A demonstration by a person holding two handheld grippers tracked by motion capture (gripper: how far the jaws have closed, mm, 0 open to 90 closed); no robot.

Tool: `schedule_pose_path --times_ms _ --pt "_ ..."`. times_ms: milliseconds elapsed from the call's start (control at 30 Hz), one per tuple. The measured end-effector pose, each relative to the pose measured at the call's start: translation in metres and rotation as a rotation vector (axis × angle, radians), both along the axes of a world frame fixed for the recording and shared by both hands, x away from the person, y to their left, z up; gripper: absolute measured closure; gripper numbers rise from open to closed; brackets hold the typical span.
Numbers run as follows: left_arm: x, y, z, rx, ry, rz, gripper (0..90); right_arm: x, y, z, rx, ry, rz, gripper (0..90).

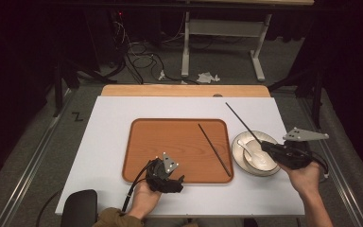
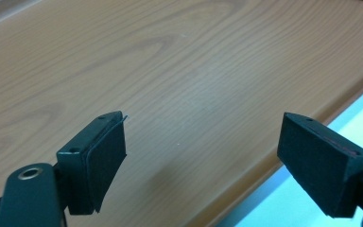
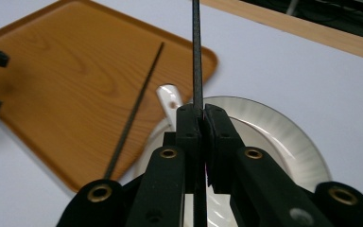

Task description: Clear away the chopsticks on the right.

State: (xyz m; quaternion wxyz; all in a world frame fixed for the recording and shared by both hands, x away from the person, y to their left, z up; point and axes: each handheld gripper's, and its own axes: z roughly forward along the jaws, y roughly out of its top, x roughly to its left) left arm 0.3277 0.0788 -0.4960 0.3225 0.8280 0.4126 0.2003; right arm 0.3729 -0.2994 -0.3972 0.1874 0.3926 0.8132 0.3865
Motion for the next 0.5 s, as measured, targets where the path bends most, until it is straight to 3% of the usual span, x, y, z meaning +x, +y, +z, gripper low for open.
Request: schedule_pose_path --times_ms 100,267,300,500 --pt "-0.001 0.001 0.001 -0.011 -0.005 -0.002 16.5 -0.004 0.017 -0.001 0.01 0.023 0.041 86.5" --pt "0.001 0.0 0.001 -0.008 -0.002 0.001 16.5 -0.01 0.042 -0.007 -0.019 0.036 0.106 86.4" --pt "0.002 0.0 0.0 -0.003 0.0 0.0 16.5 -0.013 0.056 -0.011 -0.025 0.046 0.145 86.4" --pt "0.0 -0.001 -0.001 0.009 0.0 -0.005 16.5 -0.011 0.082 -0.031 -0.068 0.089 0.179 86.4"
